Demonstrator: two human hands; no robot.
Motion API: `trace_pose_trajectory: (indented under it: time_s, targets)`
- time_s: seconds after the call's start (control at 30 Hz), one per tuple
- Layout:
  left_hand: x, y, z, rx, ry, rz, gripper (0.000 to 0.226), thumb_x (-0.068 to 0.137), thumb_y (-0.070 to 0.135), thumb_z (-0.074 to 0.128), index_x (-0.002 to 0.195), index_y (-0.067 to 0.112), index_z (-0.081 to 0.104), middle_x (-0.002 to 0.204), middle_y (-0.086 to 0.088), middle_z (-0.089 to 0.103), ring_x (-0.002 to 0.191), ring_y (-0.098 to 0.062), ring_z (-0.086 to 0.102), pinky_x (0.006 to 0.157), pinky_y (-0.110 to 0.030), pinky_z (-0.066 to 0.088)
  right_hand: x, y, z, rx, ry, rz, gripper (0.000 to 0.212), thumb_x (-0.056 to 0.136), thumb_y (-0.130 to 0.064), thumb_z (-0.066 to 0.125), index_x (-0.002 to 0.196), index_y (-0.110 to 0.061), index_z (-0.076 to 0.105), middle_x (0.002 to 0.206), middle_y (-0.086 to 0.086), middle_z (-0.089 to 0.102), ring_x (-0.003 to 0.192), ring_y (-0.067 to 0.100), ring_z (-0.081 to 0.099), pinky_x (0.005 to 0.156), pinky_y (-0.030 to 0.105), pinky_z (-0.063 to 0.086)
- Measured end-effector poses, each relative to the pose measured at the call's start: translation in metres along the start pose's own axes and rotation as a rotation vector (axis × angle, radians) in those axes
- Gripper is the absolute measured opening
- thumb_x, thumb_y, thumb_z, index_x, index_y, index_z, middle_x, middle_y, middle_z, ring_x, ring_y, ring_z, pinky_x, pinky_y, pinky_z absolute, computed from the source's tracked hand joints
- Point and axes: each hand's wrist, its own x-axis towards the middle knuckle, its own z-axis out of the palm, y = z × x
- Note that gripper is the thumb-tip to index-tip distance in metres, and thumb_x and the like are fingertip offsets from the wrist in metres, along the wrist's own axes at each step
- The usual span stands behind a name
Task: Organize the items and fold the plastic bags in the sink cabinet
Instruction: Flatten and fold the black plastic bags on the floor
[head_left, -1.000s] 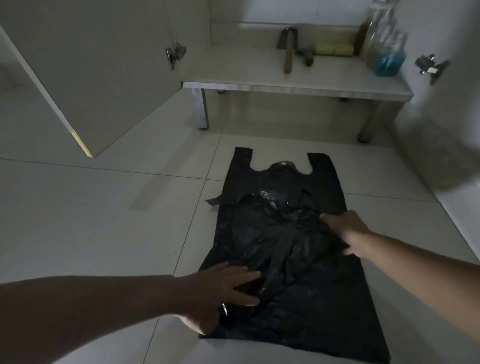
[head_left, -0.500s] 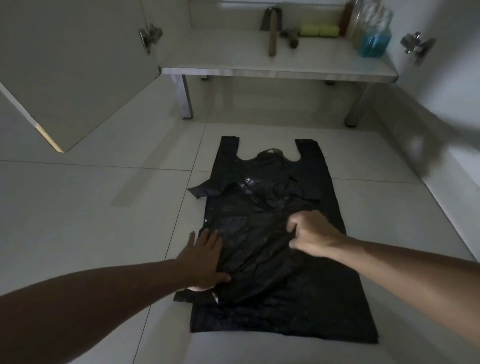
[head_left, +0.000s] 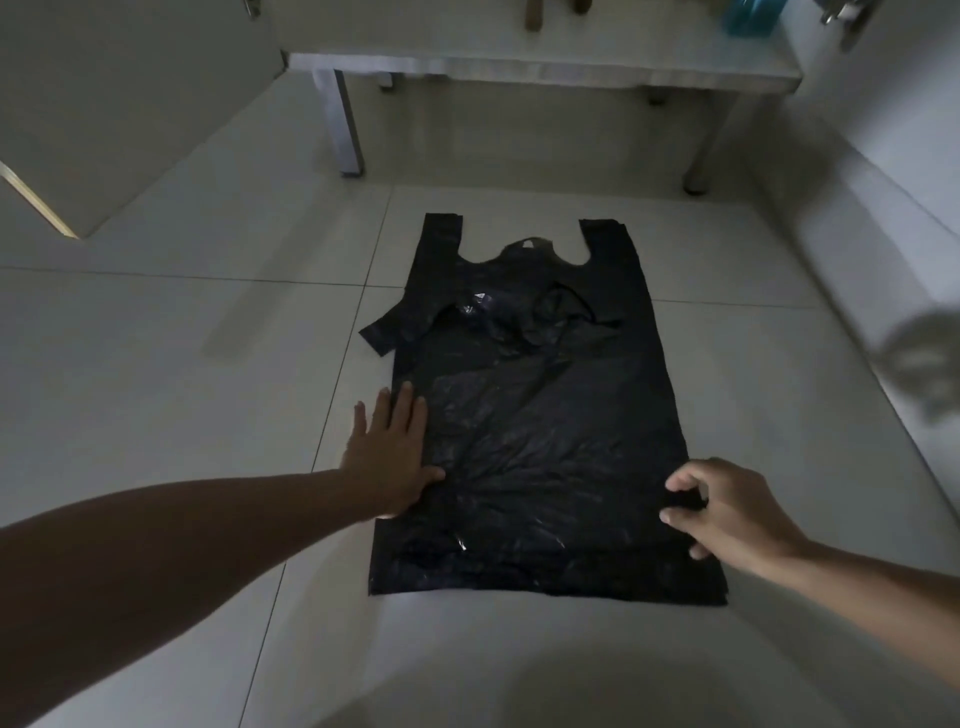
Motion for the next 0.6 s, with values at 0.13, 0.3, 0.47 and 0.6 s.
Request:
trace_pose_trajectory:
  time_s: [0.13,0.3,0.47,0.6]
  targets:
    - [-0.001,0.006,-0.003,-0.093,0.168,-0.090,0.089,0.091,0.060,0.045,0.151,0.007,0.007,0.158,-0.018,0.007,0.143,-0.038,0.016,0.116,-0.051,0.020,-0.008,0.004,0.005,0.022,0.009,0.109,0.038,0.081,-0.017,0.078,0.111,-0.016,0.055,0.116,-0.001,0.049,0.043,0.020,0.065,0.044,0.025,0.052]
    - [-0.013,0.020,-0.018,-0.745,0.123,-0.512,0.071,0.081,0.034,0.072,0.131,0.001,0.035,0.130,-0.019,0.042,0.121,-0.036,0.045,0.098,-0.044,0.043,-0.004,-0.005,0.000,0.270,0.060,0.332,0.052,0.077,-0.020,0.083,0.113,-0.015,0.046,0.105,0.002,0.054,0.064,0.028,0.069,0.046,0.031,0.056]
    - [-0.026,0.004,-0.013,-1.139,-0.175,-0.606,0.041,0.079,0.013,0.076,0.105,-0.006,0.050,0.087,-0.016,0.057,0.078,-0.027,0.060,0.060,-0.030,0.045,0.006,-0.013,-0.005,0.437,0.044,0.477,0.054,0.077,-0.011,0.082,0.118,-0.012,0.047,0.111,0.011,0.055,0.070,0.032,0.069,0.042,0.029,0.054]
    - [-0.044,-0.008,-0.017,-1.192,-0.451,-0.583,0.021,0.085,0.016,0.071,0.093,0.006,0.055,0.077,-0.008,0.045,0.066,-0.018,0.045,0.058,-0.028,0.036,0.007,-0.011,-0.006,0.526,-0.041,0.533,0.029,0.078,0.002,0.077,0.099,0.003,0.058,0.101,0.017,0.061,0.076,0.033,0.067,0.053,0.038,0.061]
